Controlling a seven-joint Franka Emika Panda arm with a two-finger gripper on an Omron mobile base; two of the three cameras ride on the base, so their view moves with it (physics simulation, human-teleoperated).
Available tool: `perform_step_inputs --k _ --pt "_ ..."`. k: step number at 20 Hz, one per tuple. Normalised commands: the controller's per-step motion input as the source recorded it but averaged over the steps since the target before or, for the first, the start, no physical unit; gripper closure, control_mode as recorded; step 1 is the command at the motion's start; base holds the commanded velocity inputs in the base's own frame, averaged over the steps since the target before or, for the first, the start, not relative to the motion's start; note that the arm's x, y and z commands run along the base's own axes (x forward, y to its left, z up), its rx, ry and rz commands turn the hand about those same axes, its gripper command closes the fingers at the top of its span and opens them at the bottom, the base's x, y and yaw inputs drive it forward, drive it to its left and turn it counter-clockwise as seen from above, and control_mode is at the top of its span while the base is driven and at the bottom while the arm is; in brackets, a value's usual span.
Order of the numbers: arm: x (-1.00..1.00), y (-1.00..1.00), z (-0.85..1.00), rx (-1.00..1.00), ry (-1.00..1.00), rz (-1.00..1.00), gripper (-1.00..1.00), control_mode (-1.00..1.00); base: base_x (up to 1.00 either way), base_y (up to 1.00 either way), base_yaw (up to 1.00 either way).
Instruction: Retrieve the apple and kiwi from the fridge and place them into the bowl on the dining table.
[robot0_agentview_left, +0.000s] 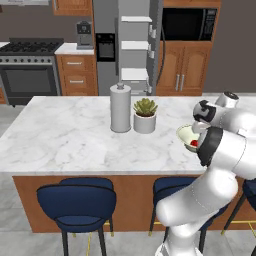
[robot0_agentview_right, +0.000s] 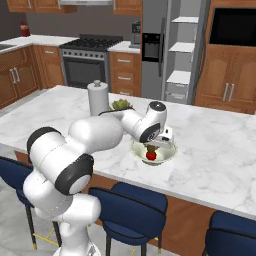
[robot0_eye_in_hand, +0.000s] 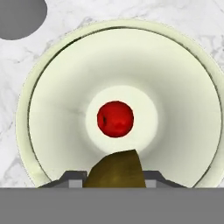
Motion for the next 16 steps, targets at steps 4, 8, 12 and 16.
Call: perform_step_inputs --k 4,8,12,16 --pt "0.32 -0.14 -0.3 0.0 0.02 -0.04 1.0 -1.0 0.0 0.0 0.0" --pt "0.39 -0.13 -0.32 0.0 0.0 -0.02 1.0 -1.0 0.0 0.0 0.0" --pt "0.48 -0.11 -0.33 0.0 0.0 -0.01 -1.0 -1.0 0.0 0.0 0.0" --pt "0.51 -0.09 -0.24 0.0 0.0 0.0 -1.0 -1.0 0.0 0.0 0.0"
